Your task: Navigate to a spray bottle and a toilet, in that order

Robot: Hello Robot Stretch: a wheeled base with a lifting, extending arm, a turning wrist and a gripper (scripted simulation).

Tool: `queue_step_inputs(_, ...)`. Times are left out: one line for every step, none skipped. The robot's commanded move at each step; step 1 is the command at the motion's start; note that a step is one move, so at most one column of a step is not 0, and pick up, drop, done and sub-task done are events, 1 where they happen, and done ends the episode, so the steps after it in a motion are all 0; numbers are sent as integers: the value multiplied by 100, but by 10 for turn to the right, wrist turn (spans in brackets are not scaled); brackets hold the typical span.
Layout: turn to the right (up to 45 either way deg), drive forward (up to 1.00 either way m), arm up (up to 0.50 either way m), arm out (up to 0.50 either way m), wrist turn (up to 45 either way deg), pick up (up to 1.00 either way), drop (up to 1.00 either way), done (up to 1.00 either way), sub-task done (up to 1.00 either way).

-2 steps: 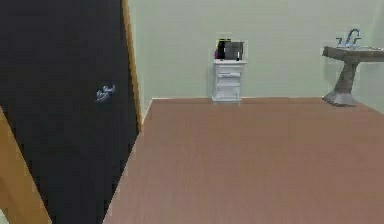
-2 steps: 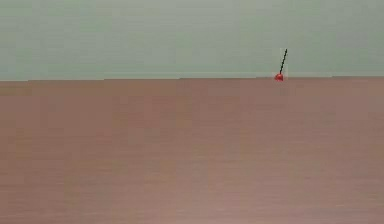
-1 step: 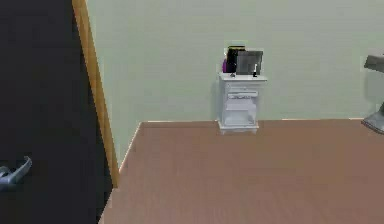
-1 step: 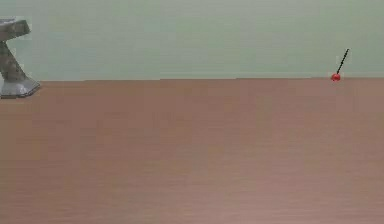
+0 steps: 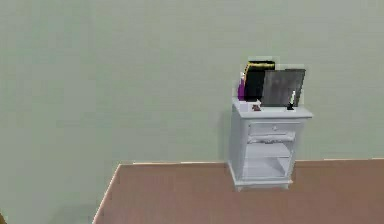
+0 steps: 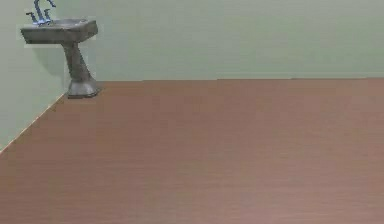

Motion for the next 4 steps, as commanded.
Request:
queue_step_inputs(0, 90, 0, 0, 0, 0, 0, 0, 0)
queue_step_inputs(270, 0, 0, 0, 0, 0, 0, 0, 0)
queue_step_inputs(0, 0, 0, 0, 0, 0, 0, 0, 100)
queue_step_inputs(450, 0, 0, 0, 0, 0, 0, 0, 0)
